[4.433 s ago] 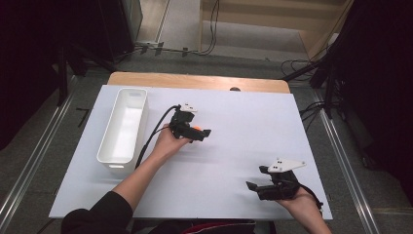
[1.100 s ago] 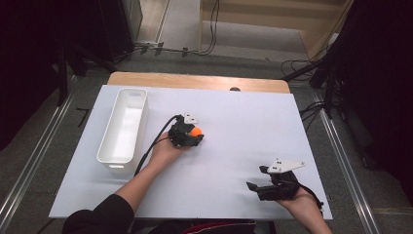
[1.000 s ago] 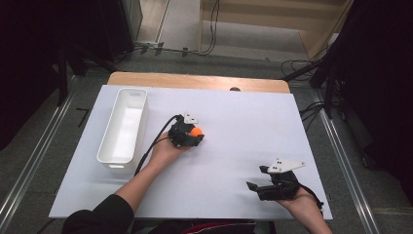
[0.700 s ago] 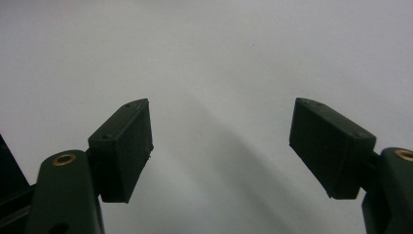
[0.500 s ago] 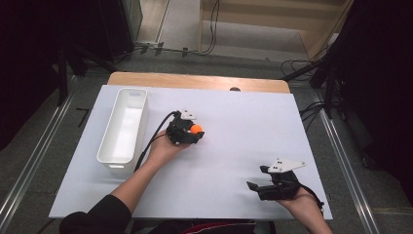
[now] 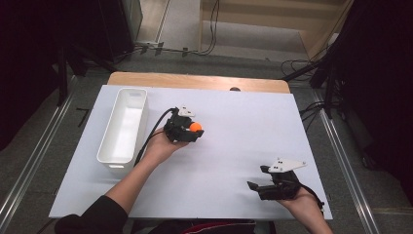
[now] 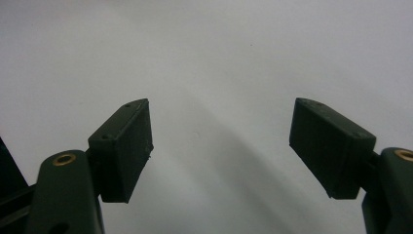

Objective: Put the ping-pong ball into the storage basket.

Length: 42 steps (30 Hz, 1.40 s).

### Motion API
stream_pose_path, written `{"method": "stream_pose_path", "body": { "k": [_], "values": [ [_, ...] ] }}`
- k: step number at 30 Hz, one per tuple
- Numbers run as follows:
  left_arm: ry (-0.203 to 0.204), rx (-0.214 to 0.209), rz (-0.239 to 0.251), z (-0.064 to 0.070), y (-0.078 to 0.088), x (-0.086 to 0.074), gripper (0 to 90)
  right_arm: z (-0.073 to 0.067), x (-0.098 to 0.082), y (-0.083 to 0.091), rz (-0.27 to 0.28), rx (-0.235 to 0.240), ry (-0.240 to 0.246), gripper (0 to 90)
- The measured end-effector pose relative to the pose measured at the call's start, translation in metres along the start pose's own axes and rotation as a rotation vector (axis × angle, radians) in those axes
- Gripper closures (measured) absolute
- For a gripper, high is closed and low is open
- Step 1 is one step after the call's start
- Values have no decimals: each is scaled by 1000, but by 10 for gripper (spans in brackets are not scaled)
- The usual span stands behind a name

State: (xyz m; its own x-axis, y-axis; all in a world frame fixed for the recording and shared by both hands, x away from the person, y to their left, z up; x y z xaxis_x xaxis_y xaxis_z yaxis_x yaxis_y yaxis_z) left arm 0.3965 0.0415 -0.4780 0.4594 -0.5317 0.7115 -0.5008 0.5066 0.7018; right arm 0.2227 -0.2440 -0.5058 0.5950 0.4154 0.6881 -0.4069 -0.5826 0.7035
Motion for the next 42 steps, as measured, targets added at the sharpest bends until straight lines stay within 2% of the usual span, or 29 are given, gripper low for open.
{"method": "stream_pose_path", "body": {
  "k": [8,30,42],
  "values": [
    [-21,-6,-16,0,5,3,493,0,0,0,4,-2,-1,221],
    [-19,-52,-14,2,25,14,493,0,0,1,7,-2,-3,221],
    [-19,-38,-7,-2,39,22,493,0,0,1,7,-2,-4,221]
  ]
}}
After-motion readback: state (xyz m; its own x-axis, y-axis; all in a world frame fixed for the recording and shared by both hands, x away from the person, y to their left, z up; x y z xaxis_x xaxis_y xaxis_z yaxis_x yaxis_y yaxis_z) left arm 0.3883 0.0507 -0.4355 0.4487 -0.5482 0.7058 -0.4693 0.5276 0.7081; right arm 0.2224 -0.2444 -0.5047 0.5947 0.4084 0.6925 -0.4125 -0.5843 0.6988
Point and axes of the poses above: each handheld gripper's, and its own axes: y roughly backward along the jaws, x roughly out of its top, z roughly to its right, the point moved 3 cm from there along -y, roughly forward along the jaws, and after that the axes turned 7 degrees about x, right-handed, at the moved point
